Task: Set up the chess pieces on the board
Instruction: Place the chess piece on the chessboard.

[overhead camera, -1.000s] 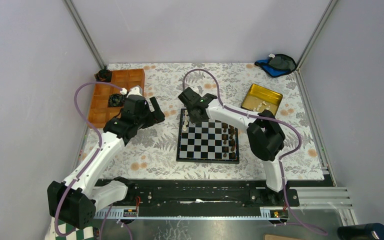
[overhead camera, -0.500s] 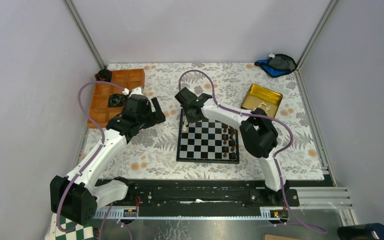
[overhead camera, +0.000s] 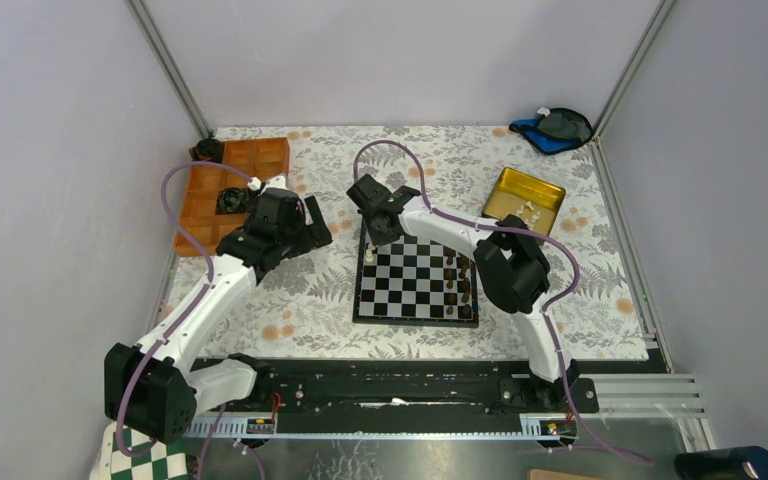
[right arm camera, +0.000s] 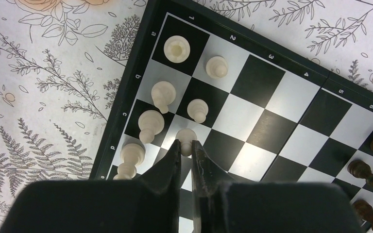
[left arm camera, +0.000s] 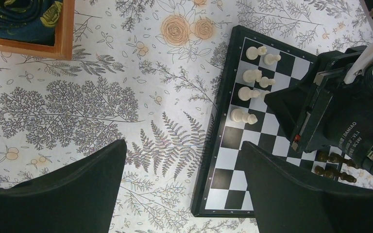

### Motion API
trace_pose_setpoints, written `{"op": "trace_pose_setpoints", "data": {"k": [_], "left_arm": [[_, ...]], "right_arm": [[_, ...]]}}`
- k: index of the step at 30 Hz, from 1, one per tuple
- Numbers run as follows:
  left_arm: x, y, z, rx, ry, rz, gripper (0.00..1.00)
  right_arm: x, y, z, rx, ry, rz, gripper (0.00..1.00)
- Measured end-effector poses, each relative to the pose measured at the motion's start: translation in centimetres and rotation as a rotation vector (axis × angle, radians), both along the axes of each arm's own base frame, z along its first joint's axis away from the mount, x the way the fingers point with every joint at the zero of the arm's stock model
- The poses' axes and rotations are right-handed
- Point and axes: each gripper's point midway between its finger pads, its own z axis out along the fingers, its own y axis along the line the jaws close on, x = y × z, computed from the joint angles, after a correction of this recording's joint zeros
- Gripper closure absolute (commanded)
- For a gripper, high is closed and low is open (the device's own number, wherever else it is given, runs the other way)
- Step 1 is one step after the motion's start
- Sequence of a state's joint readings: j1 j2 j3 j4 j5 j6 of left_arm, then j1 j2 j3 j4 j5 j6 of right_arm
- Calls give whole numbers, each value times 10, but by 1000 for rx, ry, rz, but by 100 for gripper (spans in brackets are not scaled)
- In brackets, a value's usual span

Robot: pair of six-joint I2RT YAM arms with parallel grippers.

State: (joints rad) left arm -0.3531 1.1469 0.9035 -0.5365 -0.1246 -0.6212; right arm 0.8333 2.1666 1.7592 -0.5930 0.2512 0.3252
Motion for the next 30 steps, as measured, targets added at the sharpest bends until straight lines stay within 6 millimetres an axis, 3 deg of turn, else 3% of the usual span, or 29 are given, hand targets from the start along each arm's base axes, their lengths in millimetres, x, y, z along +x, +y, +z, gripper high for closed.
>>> {"op": "trace_pose_setpoints", "data": {"k": [30], "left_arm": [[3, 0, -11, 27, 30, -16, 4]], "right_arm": [[-1, 1, -11, -11, 22, 3, 99]]}}
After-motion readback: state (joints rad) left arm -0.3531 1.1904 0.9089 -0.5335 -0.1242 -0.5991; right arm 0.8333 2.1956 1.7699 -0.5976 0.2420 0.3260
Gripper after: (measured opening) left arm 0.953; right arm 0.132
